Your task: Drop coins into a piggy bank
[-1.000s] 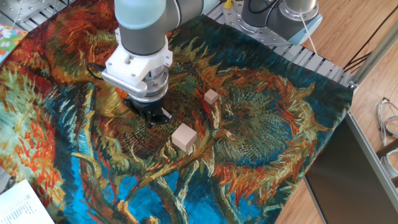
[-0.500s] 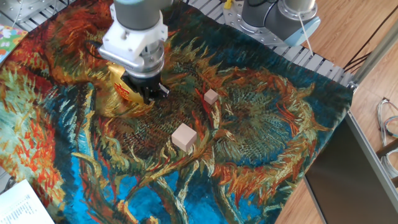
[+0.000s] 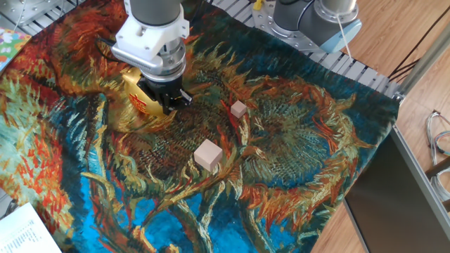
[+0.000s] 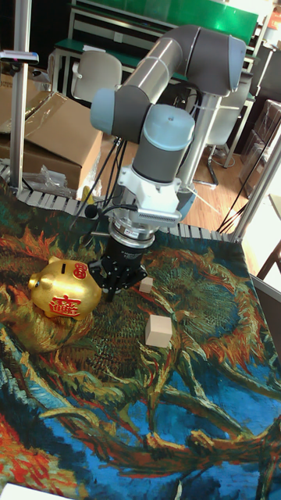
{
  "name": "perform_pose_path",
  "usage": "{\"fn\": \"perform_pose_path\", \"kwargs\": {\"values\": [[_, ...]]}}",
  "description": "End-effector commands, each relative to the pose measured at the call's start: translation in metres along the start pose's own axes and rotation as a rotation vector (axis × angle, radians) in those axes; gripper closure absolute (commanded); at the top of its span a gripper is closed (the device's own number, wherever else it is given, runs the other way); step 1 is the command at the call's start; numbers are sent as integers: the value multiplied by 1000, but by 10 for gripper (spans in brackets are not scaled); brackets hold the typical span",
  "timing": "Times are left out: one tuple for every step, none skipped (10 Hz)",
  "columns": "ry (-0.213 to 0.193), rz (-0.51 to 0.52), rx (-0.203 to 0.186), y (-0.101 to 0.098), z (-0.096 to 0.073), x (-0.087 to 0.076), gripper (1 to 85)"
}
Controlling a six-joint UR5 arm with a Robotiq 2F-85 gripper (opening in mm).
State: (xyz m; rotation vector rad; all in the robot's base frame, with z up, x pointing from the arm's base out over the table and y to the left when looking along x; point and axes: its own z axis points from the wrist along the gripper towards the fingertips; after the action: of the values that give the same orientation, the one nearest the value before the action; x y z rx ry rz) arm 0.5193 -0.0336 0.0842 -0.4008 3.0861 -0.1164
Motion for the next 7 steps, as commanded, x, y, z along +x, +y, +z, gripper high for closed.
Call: {"fn": "perform_pose_path", "kwargs": {"values": [[-13,12,-5,0,-2,-2,843],[-6,15,5,-2,-3,0,843],[7,16,4,0,-12,5,843],[22,18,3,-2,-19,10,843],[32,18,2,-2,-24,14,843],[33,20,2,0,-29,15,843],[35,15,8,0,-33,17,843]]}}
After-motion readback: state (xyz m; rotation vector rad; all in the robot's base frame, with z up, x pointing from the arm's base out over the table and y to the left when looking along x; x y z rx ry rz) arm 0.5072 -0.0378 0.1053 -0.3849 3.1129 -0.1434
